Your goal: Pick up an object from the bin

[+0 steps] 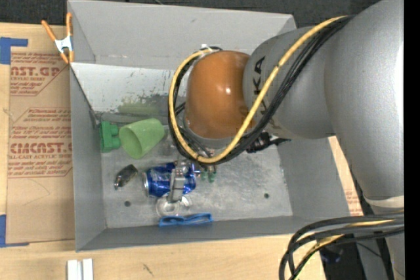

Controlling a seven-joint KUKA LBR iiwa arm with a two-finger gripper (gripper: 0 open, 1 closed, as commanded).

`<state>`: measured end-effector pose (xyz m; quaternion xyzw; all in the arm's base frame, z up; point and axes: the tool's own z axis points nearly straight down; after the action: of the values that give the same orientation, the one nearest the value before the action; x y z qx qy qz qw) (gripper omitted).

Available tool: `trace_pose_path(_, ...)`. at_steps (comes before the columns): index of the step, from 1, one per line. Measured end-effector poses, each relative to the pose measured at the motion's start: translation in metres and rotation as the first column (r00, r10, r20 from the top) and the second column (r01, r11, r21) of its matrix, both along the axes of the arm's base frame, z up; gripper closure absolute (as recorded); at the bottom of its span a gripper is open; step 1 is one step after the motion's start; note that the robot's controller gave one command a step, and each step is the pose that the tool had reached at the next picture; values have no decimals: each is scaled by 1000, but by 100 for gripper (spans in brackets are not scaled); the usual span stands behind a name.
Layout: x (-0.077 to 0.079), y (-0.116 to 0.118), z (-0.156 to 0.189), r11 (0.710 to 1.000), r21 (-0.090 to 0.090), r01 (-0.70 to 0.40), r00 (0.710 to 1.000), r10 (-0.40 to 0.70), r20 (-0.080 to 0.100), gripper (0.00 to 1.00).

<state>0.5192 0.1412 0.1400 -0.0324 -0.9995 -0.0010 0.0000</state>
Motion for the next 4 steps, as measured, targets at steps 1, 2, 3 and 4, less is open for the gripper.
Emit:
trace_pose_path(1, -16, -12, -4, 994, -2, 109, 994, -109, -2, 0)
trace_pose_path(2, -30, -3, -72, 989, 2, 147, 989, -147, 3, 0)
trace_pose_path(3, -28, -2, -70, 989, 6, 147, 989, -147, 10, 0)
trace_pose_path(4, -27, 0, -68, 989, 10, 145, 989, -145, 9, 100)
